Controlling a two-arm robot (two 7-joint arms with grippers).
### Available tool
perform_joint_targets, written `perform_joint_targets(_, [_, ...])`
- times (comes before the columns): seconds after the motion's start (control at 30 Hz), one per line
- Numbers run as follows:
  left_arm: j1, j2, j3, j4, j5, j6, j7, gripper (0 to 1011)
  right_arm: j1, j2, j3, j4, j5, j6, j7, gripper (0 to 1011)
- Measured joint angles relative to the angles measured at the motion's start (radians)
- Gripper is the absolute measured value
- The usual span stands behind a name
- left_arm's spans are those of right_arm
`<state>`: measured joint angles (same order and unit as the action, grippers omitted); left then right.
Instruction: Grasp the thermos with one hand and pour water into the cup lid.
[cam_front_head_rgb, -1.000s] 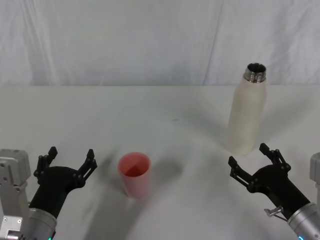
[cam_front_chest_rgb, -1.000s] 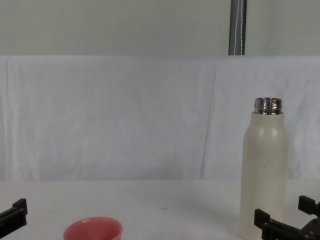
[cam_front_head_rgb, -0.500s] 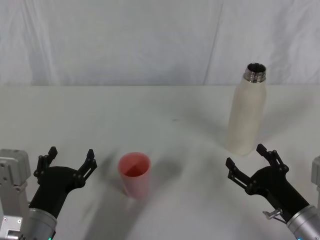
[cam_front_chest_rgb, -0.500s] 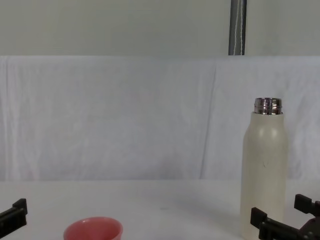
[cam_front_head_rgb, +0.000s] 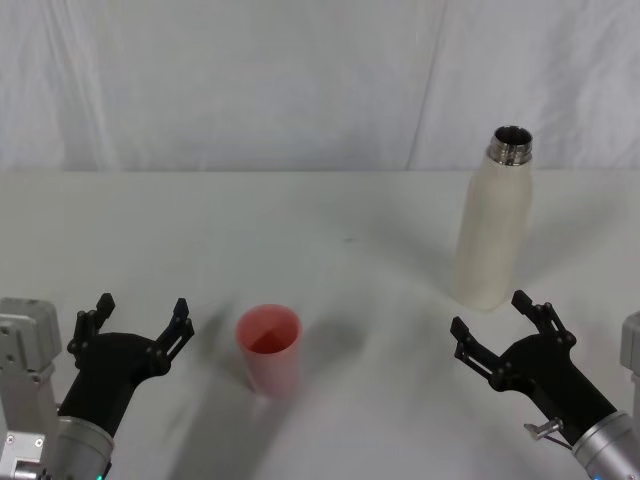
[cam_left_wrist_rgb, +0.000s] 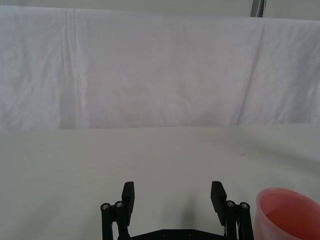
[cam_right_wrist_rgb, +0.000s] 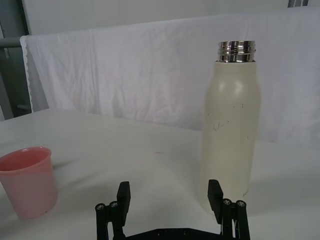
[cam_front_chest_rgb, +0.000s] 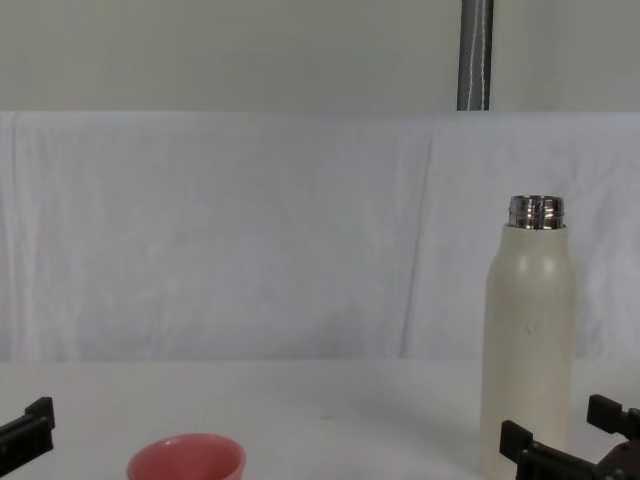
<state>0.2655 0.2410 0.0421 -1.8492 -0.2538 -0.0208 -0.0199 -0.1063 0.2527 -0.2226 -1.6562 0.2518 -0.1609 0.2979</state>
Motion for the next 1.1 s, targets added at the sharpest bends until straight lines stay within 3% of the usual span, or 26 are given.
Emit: perform_joint_targets(1.1, [0.000,0.000,0.000,0.000,0.000,0.000,0.000,1001,-0.001,0.000,0.001,-0.001,-0.001,0.000,-0.002,1001])
